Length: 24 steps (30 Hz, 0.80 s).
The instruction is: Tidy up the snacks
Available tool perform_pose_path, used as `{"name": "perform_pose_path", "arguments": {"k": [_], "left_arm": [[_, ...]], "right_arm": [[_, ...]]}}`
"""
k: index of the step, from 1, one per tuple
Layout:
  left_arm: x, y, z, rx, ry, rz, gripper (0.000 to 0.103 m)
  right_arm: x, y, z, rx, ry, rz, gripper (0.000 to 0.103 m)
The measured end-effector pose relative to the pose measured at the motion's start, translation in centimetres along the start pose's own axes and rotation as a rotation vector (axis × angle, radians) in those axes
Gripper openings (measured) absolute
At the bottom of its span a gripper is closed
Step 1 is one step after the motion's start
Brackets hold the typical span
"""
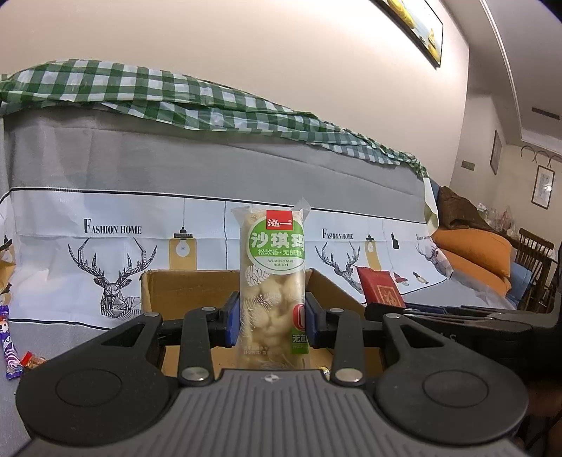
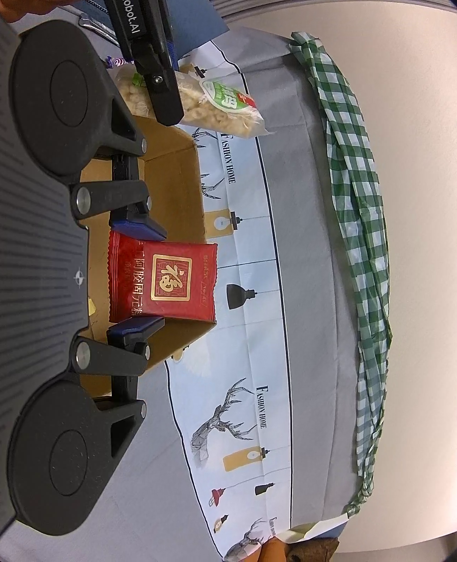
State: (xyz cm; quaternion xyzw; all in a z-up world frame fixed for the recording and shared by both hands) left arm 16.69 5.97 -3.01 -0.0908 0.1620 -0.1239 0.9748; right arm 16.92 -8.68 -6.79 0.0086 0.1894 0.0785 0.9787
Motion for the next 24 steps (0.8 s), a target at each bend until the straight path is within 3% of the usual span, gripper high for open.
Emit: {"name": "perform_pose_path", "arguments": {"k": [24], "left_arm": [[-0.21,-0.26,0.12,-0.002,-0.014,-0.010,0.039]], "right_arm": [[-0.33,0.49,-0.13,0.000,-0.012,-0.015,0.048]]}}
Point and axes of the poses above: each gripper's, at about its wrist camera, not at the fingertips, and x roughly the way its jaws point, y to its left, z to its top, the point moved 8 cm from there along x, roughly the way its jaws point, and after that the axes turned 2 degrees about -z, right-handed, at the moved point
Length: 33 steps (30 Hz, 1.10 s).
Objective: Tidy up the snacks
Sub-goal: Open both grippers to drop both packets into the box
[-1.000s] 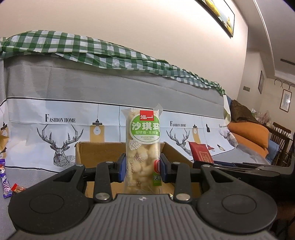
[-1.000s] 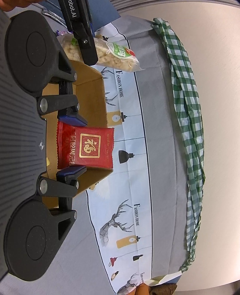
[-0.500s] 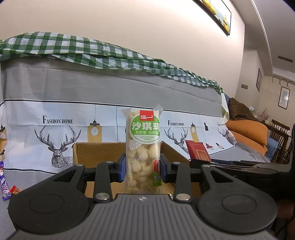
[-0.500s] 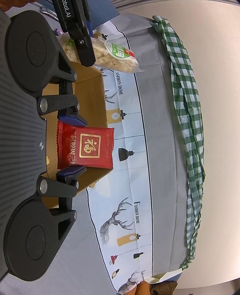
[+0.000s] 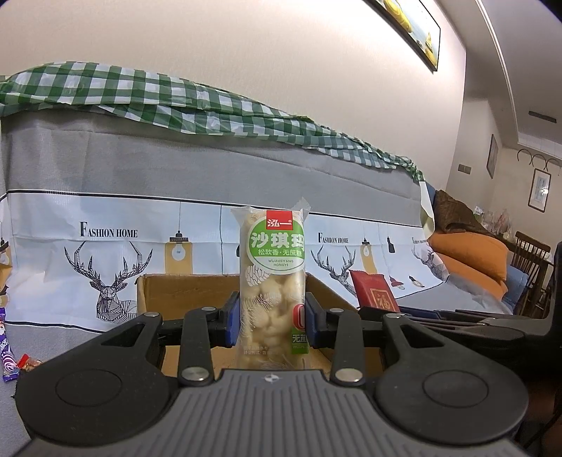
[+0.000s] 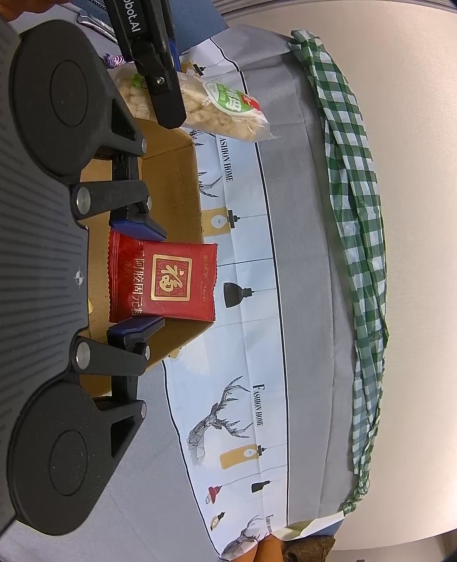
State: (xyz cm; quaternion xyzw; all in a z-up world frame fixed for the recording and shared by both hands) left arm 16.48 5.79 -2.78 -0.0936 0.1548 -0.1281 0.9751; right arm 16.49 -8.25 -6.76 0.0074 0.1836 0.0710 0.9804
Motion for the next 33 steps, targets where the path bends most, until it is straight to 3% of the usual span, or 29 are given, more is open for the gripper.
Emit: {"name": "perform_pose_path", "arguments": {"k": [7,9,11,13,17,28,31,33], "left_arm": [[0.2,-0.1,0.0,-0.005,0.004,-0.004,0.039],[0.5,-0.2,-0.2,-0.019,0.026,-0.020,0.046],[0.4,-0.2,-0.1,-0.008,0.014,-0.003,0.054],[0.3,-0.1,0.0,-0.011,0.007,-0.002,0.054],[0.1,0.4,0.1,-0.022,0.009,0.008,0.054],[-2.7,2.7,0.4,-0.027,0.010,0.053,0.053],[-4.0,3.6,0.1,-0.020,0.025,0.067,0.046],[-5.0,4.2,-0.1,-0.011,0.035,0.070,0.039]], "right_arm": [[-0.1,0.1,-0.1,-0.001,-0.002,0.001,0.048],[0.1,0.3,-0.3,0.000,0.019,0.018,0.049],[0.6,0.4,-0.9,-0.009,0.057,0.013,0.057],[0.9,0.4,-1.2,-0.016,0.072,-0.002,0.065],[1.1,0.5,-1.1,-0.001,0.074,0.001,0.069],[0.9,3.4,-1.6,-0.030,0.080,0.030,0.070],[0.8,4.6,-1.7,-0.032,0.073,0.043,0.068],[0.6,5.5,-1.7,-0.025,0.070,0.060,0.059]]}}
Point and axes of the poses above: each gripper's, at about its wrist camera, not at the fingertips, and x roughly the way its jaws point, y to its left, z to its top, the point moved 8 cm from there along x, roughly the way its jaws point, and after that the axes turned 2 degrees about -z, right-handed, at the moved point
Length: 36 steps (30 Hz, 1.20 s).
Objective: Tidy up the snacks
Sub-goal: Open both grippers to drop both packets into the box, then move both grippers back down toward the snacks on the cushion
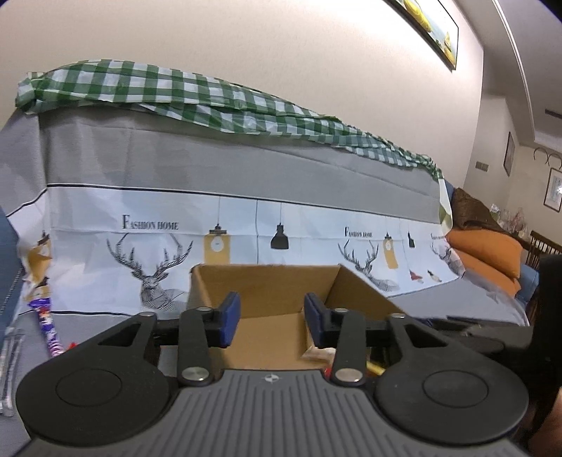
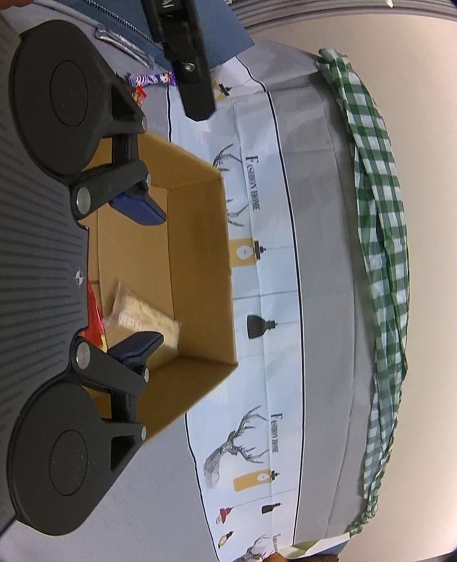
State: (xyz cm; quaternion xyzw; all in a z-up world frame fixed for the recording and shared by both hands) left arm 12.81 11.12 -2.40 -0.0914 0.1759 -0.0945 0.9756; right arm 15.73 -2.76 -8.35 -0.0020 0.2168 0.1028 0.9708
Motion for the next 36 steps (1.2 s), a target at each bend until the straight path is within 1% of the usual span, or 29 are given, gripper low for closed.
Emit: {"name": "perform_pose_path", "arguments": {"k": [2,4,5,8,10,13,18,20,23,27,28,29,30,31,33,35,36], "left_arm": [[-0.9,0.7,-0.4,0.015,0.019,0.011,0.032],[-1.8,1.6,-0.6,0.011,0.040,0.019,0.026],[-2.2,2.2,-0.8,0.003,0.053,0.024,0.025],[-3.8,4.6,-1.4,0.002,0.091,0.066,0.025],[-5.0,6.8,-1.6,0.004,0.100,0.117,0.025],[-5.7,10.8,-2.4,-0.061,0.134,0.188,0.025],[-6.1,16.7,-4.0,-0.163,0.215,0.390,0.025],[-6.4,18.7,-4.4,-0.217,0.240,0.453,0.025],[-6.9,21.0,-4.5,-0.281,0.239,0.536,0.025],[-7.1,22.8,-4.3,-0.306,0.222,0.617,0.025],[-7.2,23.1,-4.3,-0.308,0.218,0.631,0.025],[-7.1,23.4,-4.3,-0.307,0.218,0.645,0.025],[-7.1,23.8,-4.4,-0.305,0.223,0.658,0.025],[-7.0,24.0,-4.5,-0.303,0.229,0.666,0.025],[-6.8,24.3,-4.7,-0.290,0.239,0.675,0.025],[-6.2,24.1,-4.8,-0.270,0.249,0.677,0.025],[-5.9,24.1,-4.8,-0.258,0.254,0.678,0.025]], "right_arm": [[-0.2,1.0,0.1,0.006,-0.011,0.021,0.048],[-0.5,2.1,0.2,0.014,-0.023,0.043,0.042],[-0.6,2.8,0.2,0.023,-0.028,0.059,0.039],[-0.9,4.4,0.3,0.057,-0.037,0.102,0.038],[-1.0,5.9,0.1,0.058,-0.034,0.131,0.038],[-1.3,8.7,-0.5,0.018,-0.031,0.176,0.038],[-1.6,13.7,-1.7,-0.076,-0.020,0.260,0.033],[-1.2,15.5,-2.3,-0.092,-0.002,0.284,0.033],[0.0,17.9,-3.4,-0.105,0.044,0.302,0.033],[2.5,20.8,-5.3,-0.114,0.125,0.306,0.033],[3.3,21.6,-5.8,-0.124,0.141,0.308,0.040],[4.1,22.5,-6.2,-0.148,0.151,0.304,0.055],[4.9,23.2,-6.5,-0.175,0.149,0.294,0.062],[5.7,23.9,-6.5,-0.197,0.136,0.279,0.072],[7.4,25.0,-6.4,-0.234,0.116,0.260,0.076],[9.0,25.9,-6.5,-0.286,0.112,0.250,0.086],[10.0,26.2,-6.7,-0.308,0.115,0.239,0.087]]}}
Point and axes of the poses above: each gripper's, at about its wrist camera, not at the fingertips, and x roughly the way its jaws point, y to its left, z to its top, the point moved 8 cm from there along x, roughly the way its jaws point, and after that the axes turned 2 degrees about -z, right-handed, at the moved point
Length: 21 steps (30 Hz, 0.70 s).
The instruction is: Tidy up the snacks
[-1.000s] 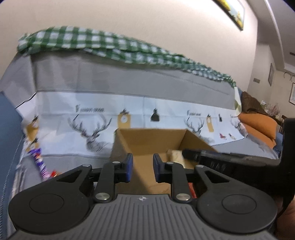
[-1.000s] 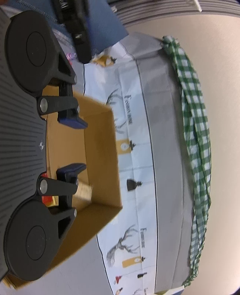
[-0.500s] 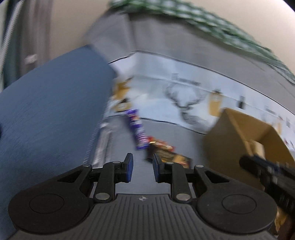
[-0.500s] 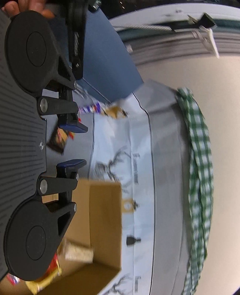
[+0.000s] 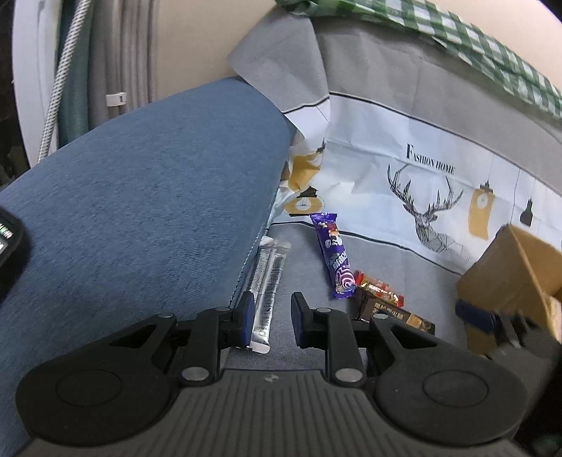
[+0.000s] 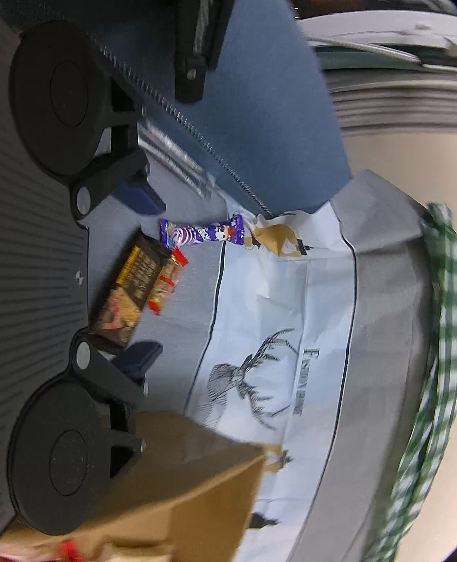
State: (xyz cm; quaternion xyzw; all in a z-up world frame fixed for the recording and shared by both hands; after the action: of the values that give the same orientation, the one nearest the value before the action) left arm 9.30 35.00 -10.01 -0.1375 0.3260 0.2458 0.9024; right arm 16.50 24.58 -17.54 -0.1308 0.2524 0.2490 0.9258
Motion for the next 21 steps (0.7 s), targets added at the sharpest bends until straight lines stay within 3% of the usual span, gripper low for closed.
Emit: {"name": "perform_pose_path", "arguments": {"k": [4,7,13,15,16,18,21], "left_arm": [[0.8,-0.4,0.1,0.029,-0.002,0.006,0.025],[0.9,-0.6,0.0,0.027,0.000,0.002,0.025],[0.9,-0.6,-0.1,0.023,0.002,-0.005,0.025],[0.9,-0.5,0.0,0.019,0.002,-0.007,0.025],[0.8,-0.5,0.0,0.014,0.001,-0.009,0.025],[0.6,-0.3,0.0,0.007,-0.002,-0.011,0.025],[0.5,-0.2,0.2,-0.003,-0.006,-0.016,0.025]], "right_arm": [[3.4,-0.3,-0.7,-0.053,0.032,-0.056,0.092],[5.4,-0.6,-1.3,-0.046,0.077,-0.053,0.092],[7.5,-0.8,-2.5,0.044,0.170,0.040,0.100],[7.5,0.3,-3.3,0.037,0.229,0.105,0.099],[7.1,1.2,-3.4,0.002,0.219,0.132,0.099],[6.4,2.7,-3.7,-0.055,0.215,0.175,0.095],[5.4,3.5,-3.7,-0.069,0.201,0.199,0.068]]}}
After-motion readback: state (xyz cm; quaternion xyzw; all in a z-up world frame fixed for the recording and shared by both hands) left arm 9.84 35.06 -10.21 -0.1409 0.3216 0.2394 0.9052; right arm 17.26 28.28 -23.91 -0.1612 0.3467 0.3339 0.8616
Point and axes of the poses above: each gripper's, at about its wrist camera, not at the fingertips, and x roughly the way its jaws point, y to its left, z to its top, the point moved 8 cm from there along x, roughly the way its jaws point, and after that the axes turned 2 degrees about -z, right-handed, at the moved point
